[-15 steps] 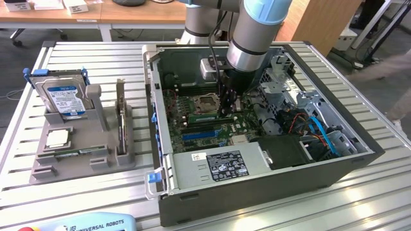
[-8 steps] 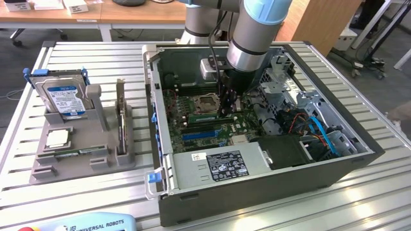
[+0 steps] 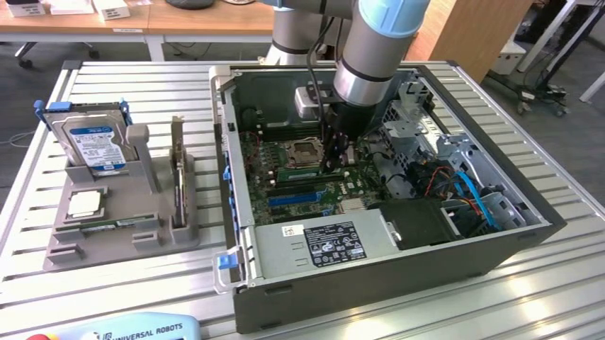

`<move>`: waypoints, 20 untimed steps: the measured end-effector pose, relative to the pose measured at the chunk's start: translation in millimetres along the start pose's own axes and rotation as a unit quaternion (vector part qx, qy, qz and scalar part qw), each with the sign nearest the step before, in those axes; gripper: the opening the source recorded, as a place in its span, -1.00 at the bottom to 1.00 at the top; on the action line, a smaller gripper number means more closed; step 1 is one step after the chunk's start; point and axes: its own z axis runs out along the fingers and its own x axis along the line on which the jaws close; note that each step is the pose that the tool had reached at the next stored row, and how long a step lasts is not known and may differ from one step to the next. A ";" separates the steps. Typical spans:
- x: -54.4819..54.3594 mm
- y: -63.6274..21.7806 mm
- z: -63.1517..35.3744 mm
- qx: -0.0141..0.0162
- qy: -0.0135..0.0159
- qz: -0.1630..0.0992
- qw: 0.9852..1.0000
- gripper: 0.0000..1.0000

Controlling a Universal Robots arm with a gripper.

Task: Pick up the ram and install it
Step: 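Insert the ram into the slot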

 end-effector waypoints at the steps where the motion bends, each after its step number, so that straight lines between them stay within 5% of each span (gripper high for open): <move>1: 0.0 0.0 0.2 0.000 0.000 0.000 1.000 -0.77; 20: 0.2 -0.2 4.2 0.000 0.000 0.000 1.000 -0.77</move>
